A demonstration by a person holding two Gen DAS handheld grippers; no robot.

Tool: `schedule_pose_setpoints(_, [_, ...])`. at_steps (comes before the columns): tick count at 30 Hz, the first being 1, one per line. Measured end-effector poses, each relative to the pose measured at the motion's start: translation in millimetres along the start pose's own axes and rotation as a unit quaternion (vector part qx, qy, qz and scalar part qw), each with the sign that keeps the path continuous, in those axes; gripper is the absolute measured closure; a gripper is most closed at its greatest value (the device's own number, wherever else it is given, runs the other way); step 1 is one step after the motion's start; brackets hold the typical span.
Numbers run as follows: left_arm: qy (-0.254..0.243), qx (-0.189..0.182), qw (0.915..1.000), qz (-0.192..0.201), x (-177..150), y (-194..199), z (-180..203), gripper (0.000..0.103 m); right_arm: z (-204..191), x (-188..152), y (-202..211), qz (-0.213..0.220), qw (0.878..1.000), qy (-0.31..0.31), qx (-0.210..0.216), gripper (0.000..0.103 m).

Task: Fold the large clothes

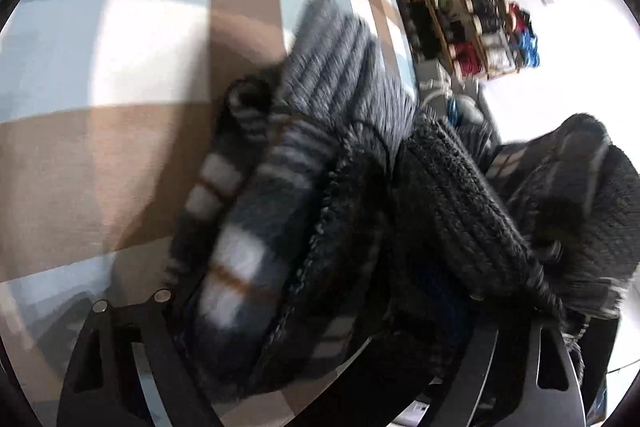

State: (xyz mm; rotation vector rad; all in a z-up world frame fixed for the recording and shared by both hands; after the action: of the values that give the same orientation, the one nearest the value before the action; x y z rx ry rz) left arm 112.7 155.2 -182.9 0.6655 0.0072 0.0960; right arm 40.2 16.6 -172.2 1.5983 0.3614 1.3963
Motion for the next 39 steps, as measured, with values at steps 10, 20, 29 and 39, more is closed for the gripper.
schedule_pose_setpoints(10, [-0.005, -0.047, 0.9922, 0.116, -26, 84, -4, 0.02, 43, 3, -20, -0.026, 0.972, -0.163, 0.169, 0.046])
schedule_pose_setpoints(20, [-0.154, -0.169, 0.968, 0.103, -73, 104, 70, 0.018, 74, 3, -52, -0.019, 0.907, -0.319, 0.275, 0.031])
schedule_pose_setpoints(29, [-0.237, -0.268, 0.9301, 0.084, -127, 118, 91, 0.018, 138, -24, -48, 0.087, 0.752, -0.479, 0.445, 0.013])
schedule_pose_setpoints(39, [-0.23, -0.069, 0.9704, 0.027, -122, 11, 85, 0.018, 154, 1, -60, 0.061, 0.707, -0.511, 0.485, 0.013])
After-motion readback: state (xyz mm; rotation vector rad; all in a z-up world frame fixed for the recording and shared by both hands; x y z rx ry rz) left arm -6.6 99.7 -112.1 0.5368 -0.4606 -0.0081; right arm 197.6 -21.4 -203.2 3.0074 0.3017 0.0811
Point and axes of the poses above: each gripper's, at about its wrist camera, not at the fingertips, and y roughly against the way its jaws point, z to its right, x to its top, the point moved 3 cm from there along -y, roughly the way its jaws point, and after that the axes turned 4 degrees about -z, right-handed, at the moved point
